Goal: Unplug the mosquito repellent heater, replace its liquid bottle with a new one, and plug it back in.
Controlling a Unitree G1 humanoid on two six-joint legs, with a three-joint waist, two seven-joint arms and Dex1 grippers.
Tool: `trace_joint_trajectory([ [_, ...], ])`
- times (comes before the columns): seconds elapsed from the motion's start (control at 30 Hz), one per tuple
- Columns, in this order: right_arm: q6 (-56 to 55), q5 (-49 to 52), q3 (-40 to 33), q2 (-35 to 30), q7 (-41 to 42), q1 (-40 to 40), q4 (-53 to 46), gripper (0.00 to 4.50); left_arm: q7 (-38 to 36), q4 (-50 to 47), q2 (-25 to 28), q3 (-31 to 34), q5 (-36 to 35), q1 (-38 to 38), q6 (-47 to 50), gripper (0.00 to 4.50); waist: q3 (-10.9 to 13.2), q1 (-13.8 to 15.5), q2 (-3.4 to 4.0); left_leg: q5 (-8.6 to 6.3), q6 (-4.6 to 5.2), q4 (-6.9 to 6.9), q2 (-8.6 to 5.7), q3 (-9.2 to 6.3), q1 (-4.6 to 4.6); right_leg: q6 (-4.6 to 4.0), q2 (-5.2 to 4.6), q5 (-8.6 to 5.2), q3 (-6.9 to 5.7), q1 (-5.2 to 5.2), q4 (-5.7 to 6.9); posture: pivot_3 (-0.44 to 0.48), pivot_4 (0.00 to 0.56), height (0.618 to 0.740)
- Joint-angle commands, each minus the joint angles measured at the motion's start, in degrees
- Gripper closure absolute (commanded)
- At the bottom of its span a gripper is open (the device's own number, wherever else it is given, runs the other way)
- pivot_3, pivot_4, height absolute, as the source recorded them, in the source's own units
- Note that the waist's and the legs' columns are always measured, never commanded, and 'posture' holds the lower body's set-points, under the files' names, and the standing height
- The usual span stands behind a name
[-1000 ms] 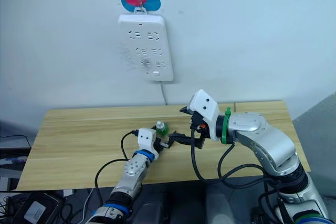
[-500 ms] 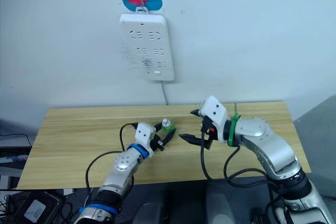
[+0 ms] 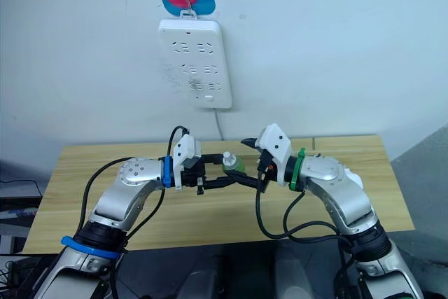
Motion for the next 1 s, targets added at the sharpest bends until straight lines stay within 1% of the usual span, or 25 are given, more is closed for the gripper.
trace_joint_trajectory([
  [0.03, -1.33, -0.94, 0.16, 0.0, -0.11, 0.41, -2.27, 0.0, 0.37, -0.47, -1.5, -0.11, -0.05, -1.37, -0.04, 2.29, -0.07, 0.01, 0.01, 0.01, -0.01, 0.01, 0.0, 0.0, 0.0, 0.0, 0.0, 0.0, 0.0, 0.0, 0.01, -0.102, 0.204, 0.74],
  [0.07, -1.15, -0.75, 0.02, 0.24, -0.08, 0.66, -2.39, 0.38, 0.65, -0.54, -1.91, 0.02, -0.18, -1.47, 0.26, 2.29, -0.11, 0.01, 0.02, 0.02, -0.03, 0.01, 0.0, 0.0, 0.0, 0.0, 0.0, 0.0, 0.0, 0.0, 0.01, -0.102, 0.204, 0.74],
  [0.13, -0.83, -0.41, -0.28, 0.57, -0.07, 1.0, -2.69, 0.92, 0.88, -0.81, -2.35, 0.29, -0.41, -1.45, 0.78, 2.29, -0.21, -0.04, 0.01, 0.02, -0.03, 0.01, 0.0, 0.02, 0.0, 0.0, 0.0, 0.0, 0.01, -0.02, 0.04, -0.102, 0.204, 0.74],
  [0.37, -2.18, -1.02, 0.52, -0.24, 2.12, 1.11, -3.19, 3.39, 0.53, -3.07, -1.71, 0.12, -0.29, 0.76, 1.38, 2.29, -0.28, -0.04, 0.02, 0.02, -0.03, 0.01, 0.0, 0.03, -0.01, 0.0, 0.01, 0.01, 0.01, -0.06, 0.1, -0.088, 0.209, 0.74],
  [0.47, -2.8, -0.21, 0.82, -0.62, 4.31, 0.46, -3.05, 3.41, 0.05, -5.41, -1.14, -0.39, -0.66, 2.72, 2.08, 2.29, -0.29, -0.03, 0.03, 0.02, -0.03, 0.01, 0.0, 0.03, 0.0, 0.0, 0.01, 0.01, 0.01, -0.06, 0.1, -0.079, 0.216, 0.74],
  [0.5, -3.8, 0.1, 1.48, -1.0, 6.57, -0.43, -2.57, 3.41, -0.38, -6.38, -0.9, -0.67, -0.85, 3.3, 2.2, 2.29, -0.29, -0.03, 0.03, 0.02, -0.03, 0.01, 0.0, 0.03, 0.0, 0.0, 0.01, 0.01, 0.01, -0.07, 0.1, -0.081, 0.217, 0.74],
  [0.57, -6.3, 1.46, 3.1, -1.79, 13.46, -2.69, -0.85, 3.41, -1.24, -7.57, -0.75, -1.19, -1.17, 3.66, 2.26, 2.29, -0.28, -0.03, 0.03, 0.02, -0.03, 0.01, 0.0, 0.03, 0.0, 0.0, 0.01, 0.01, 0.02, -0.07, 0.11, -0.083, 0.219, 0.74],
  [0.63, -8.51, 4.28, 3.94, -2.05, 22.09, -5.72, 1.96, 3.41, -2.35, -8.48, -0.89, -1.6, -1.62, 3.65, 1.8, 2.29, -0.29, -0.03, 0.02, 0.02, -0.02, 0.04, -0.02, 0.1, 0.0, 0.0, 0.01, 0.01, 0.05, -0.07, 0.09, -0.078, 0.215, 0.74],
  [0.7, -10.28, 6.37, 4.65, -1.94, 31.58, -9.7, 6.66, 3.41, -4.9, -9.39, -0.28, -2.44, -1.8, 3.82, 0.41, 2.29, -0.29, -0.02, 0.02, 0.02, -0.02, 0.09, -0.01, 0.09, 0.02, 0.0, 0.01, 0.01, 0.02, -0.01, 0.09, -0.063, 0.215, 0.74],
  [0.77, -13.93, 5.14, 5.89, -0.93, 38.02, -13.3, 12.72, 3.41, -7.75, -10.26, 0.94, -3.01, -2.21, 4.1, 0.0, 2.29, -0.29, 0.0, 0.02, 0.02, -0.02, 0.09, 0.0, 0.07, 0.03, -0.01, 0.01, 0.02, -0.02, 0.0, 0.11, -0.044, 0.217, 0.74],
  [0.83, -16.08, 3.93, 6.05, 0.81, 40.6, -16.05, 17.39, 3.41, -9.68, -10.73, 2.09, -3.15, -2.4, 4.27, -0.29, 2.29, -0.29, -0.04, 0.01, 0.02, -0.03, 0.06, 0.03, 0.06, 0.05, -0.03, 0.01, 0.03, -0.08, 0.0, 0.1, -0.044, 0.217, 0.74],
  [0.87, -16.61, 3.44, 5.69, 1.8, 40.77, -17.4, 19.71, 3.41, -10.15, -10.71, 2.4, -3.17, -2.42, 4.2, -0.23, 2.29, -0.29, -0.03, 0.02, 0.02, -0.03, 0.06, 0.06, 0.05, 0.07, -0.03, 0.01, 0.04, -0.14, -0.01, 0.12, -0.028, 0.216, 0.74],
  [0.93, -17.49, 2.67, 4.86, 3.02, 41.09, -19.05, 22.91, 3.41, -10.86, -10.54, 2.8, -3.13, -2.39, 4.08, -0.27, 2.29, -0.29, 0.0, 0.02, 0.02, -0.03, 0.06, 0.06, 0.0, 0.06, -0.05, 0.01, 0.05, -0.23, -0.03, 0.18, -0.027, 0.219, 0.74],
  [1.0, -16.6, 2.53, 3.62, 3.0, 40.75, -19.43, 24.16, 2.69, -10.35, -10.11, 2.52, -2.57, -2.61, 3.59, 0.26, 2.29, -0.29, 0.05, 0.02, 0.03, -0.04, 0.08, 0.06, -0.02, 0.04, -0.06, -0.02, 0.06, -0.27, -0.05, 0.19, -0.029, 0.219, 0.74],
])
